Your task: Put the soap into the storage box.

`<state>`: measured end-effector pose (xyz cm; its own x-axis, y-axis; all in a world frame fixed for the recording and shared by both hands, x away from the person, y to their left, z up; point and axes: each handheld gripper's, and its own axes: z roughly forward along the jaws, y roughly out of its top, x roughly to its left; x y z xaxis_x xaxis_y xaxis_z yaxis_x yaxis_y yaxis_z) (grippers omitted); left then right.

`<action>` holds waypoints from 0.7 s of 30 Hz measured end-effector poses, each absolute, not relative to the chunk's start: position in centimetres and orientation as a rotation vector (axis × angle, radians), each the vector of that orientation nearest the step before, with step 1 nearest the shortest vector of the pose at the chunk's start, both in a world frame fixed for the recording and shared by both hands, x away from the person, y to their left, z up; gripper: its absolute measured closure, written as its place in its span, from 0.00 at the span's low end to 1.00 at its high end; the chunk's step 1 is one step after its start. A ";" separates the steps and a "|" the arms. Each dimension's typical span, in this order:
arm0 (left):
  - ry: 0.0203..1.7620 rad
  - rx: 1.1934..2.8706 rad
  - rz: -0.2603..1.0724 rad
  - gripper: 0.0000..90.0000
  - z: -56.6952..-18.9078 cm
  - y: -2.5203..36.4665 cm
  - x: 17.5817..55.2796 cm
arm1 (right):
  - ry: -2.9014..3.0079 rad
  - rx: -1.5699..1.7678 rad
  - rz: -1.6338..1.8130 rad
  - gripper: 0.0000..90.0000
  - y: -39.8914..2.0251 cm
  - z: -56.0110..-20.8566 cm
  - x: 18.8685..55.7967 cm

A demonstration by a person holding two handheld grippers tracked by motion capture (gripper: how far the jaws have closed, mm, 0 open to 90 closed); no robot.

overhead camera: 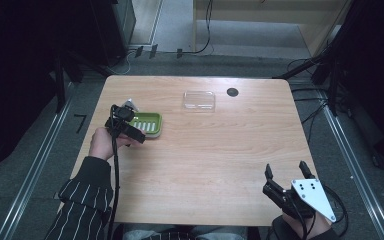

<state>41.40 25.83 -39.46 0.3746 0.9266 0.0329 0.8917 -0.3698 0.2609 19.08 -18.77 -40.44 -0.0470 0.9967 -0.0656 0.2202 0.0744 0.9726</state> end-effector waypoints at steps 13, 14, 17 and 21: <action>1.604 2.436 0.259 0.15 -39.1 25.4 42.4 | 1.429 1.302 1.066 0.14 -18.9 -40.4 18.9; 1.606 2.434 0.253 0.15 -39.1 25.4 42.4 | 1.429 1.304 1.066 0.14 -18.9 -40.4 18.9; 1.608 2.429 0.261 0.15 -39.1 25.5 42.6 | 1.428 1.302 1.064 0.14 -19.0 -40.4 18.8; 1.598 2.431 0.263 0.15 -38.8 25.4 42.9 | 1.429 1.304 1.062 0.14 -19.0 -40.4 18.8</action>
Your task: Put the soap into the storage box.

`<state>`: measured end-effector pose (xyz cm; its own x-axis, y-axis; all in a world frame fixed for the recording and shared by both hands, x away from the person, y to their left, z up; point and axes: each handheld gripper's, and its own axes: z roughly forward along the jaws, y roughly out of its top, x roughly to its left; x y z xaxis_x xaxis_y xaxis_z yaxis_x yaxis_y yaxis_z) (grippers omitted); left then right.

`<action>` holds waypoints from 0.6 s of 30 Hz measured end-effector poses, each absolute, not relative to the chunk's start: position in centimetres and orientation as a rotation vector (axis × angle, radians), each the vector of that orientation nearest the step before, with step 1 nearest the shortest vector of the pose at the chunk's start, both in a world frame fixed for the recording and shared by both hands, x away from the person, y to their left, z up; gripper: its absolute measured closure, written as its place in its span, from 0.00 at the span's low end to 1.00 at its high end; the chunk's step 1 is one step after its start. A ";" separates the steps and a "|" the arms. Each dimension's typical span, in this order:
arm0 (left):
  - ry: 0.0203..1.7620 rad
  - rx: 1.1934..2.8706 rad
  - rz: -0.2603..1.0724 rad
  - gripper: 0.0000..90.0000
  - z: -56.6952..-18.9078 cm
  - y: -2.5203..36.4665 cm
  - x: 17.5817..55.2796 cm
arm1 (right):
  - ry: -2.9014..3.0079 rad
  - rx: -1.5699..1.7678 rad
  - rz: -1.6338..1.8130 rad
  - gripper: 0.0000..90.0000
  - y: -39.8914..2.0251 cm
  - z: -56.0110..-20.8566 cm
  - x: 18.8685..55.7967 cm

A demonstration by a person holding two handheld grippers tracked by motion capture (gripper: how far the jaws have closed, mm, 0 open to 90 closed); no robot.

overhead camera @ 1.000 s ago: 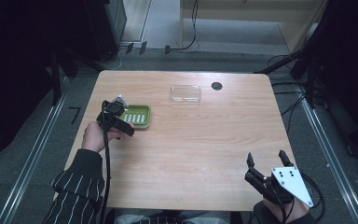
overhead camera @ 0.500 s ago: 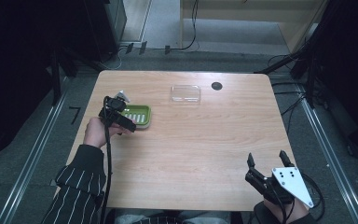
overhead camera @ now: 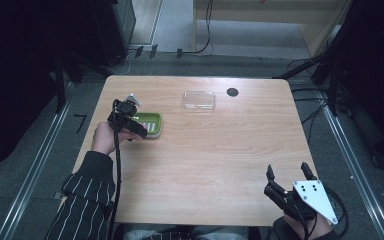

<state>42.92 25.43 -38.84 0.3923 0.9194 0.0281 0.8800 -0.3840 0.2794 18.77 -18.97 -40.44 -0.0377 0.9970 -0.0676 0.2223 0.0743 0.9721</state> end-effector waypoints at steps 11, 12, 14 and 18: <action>1.596 2.426 0.261 0.15 -38.8 25.3 43.8 | 1.421 1.309 1.059 0.14 -19.1 -40.4 18.7; 1.592 2.431 0.259 0.15 -38.8 25.3 43.9 | 1.421 1.309 1.058 0.14 -19.1 -40.4 18.7; 1.595 2.424 0.263 0.15 -38.8 25.2 44.0 | 1.422 1.308 1.058 0.14 -19.1 -40.4 18.7; 1.589 2.410 0.279 0.15 -38.7 25.1 44.3 | 1.420 1.311 1.053 0.14 -19.1 -40.5 18.6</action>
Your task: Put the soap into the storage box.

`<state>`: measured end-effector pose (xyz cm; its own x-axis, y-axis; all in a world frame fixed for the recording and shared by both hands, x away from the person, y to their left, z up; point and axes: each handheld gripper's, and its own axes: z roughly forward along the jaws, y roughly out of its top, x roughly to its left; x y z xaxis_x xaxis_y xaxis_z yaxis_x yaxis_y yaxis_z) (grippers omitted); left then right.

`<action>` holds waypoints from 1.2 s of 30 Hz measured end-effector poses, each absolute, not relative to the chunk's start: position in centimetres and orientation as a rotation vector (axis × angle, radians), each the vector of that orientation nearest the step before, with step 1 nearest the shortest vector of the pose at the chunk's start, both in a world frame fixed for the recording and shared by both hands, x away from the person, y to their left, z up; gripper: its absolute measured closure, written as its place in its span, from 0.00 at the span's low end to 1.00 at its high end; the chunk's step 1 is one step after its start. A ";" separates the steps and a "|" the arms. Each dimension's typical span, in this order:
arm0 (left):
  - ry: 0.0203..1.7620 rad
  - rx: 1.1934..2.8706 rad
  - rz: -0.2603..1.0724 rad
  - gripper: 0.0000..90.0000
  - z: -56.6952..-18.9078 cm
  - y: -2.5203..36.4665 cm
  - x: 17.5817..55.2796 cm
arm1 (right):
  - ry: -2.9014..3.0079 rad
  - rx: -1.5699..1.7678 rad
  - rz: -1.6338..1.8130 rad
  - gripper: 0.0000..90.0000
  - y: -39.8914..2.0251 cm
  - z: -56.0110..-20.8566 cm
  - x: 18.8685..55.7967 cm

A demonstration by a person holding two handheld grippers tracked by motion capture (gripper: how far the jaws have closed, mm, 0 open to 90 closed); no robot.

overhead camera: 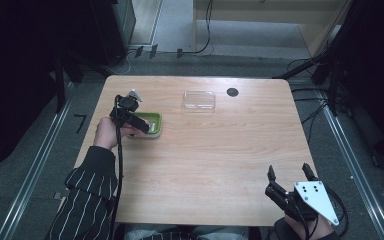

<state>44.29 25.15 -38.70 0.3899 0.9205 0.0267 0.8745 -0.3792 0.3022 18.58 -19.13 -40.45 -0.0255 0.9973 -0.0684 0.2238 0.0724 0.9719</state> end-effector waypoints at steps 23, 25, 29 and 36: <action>1.647 2.337 0.265 0.15 -39.5 25.3 46.4 | 1.404 1.326 1.034 0.14 -19.5 -40.5 18.0; 1.658 2.322 0.269 0.15 -39.6 25.4 46.6 | 1.402 1.324 1.034 0.14 -19.6 -40.5 18.0; 1.671 2.311 0.259 0.15 -40.0 25.4 47.0 | 1.402 1.324 1.029 0.14 -19.6 -40.5 17.9; 1.691 2.328 0.258 0.15 -40.8 25.3 47.7 | 1.395 1.325 1.026 0.14 -19.7 -40.5 17.8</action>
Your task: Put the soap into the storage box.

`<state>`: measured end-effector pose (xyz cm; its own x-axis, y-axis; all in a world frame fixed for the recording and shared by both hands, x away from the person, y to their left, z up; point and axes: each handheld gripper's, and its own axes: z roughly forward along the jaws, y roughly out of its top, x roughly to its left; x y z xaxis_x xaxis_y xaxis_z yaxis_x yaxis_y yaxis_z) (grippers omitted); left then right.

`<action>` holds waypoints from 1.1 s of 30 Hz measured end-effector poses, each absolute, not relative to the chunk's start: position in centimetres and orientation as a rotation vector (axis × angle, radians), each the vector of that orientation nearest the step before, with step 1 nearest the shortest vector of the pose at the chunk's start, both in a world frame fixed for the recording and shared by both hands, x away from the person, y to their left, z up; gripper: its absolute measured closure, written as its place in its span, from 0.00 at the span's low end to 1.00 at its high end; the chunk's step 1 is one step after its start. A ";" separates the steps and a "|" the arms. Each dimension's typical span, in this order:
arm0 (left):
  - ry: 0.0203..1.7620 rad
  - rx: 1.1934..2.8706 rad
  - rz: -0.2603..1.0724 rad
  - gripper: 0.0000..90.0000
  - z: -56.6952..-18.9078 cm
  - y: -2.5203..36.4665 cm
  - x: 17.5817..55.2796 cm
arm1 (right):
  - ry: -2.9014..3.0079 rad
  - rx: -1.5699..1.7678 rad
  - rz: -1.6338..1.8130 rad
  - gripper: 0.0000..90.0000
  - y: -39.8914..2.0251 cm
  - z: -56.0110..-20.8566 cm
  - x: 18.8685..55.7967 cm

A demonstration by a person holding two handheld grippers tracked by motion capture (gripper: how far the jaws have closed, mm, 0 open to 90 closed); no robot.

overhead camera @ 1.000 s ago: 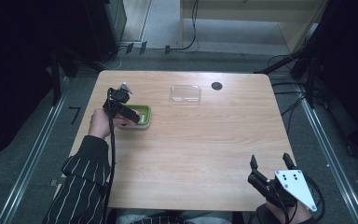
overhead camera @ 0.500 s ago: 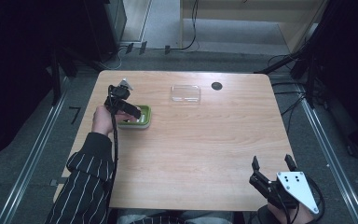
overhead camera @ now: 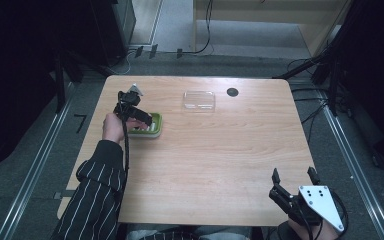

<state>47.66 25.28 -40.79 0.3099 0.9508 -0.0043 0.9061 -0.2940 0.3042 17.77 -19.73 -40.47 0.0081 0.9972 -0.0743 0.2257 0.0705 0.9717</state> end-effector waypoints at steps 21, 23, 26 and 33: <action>1.756 2.318 0.260 0.15 -42.3 24.7 48.9 | 1.394 1.330 1.024 0.14 -19.7 -40.5 17.7; 1.769 2.322 0.257 0.15 -42.5 24.6 49.0 | 1.393 1.331 1.025 0.14 -19.8 -40.5 17.7; 1.770 2.327 0.262 0.15 -42.7 24.4 49.1 | 1.393 1.332 1.026 0.14 -19.8 -40.5 17.7; 1.782 2.324 0.262 0.15 -43.3 24.1 49.4 | 1.393 1.330 1.026 0.14 -19.8 -40.5 17.7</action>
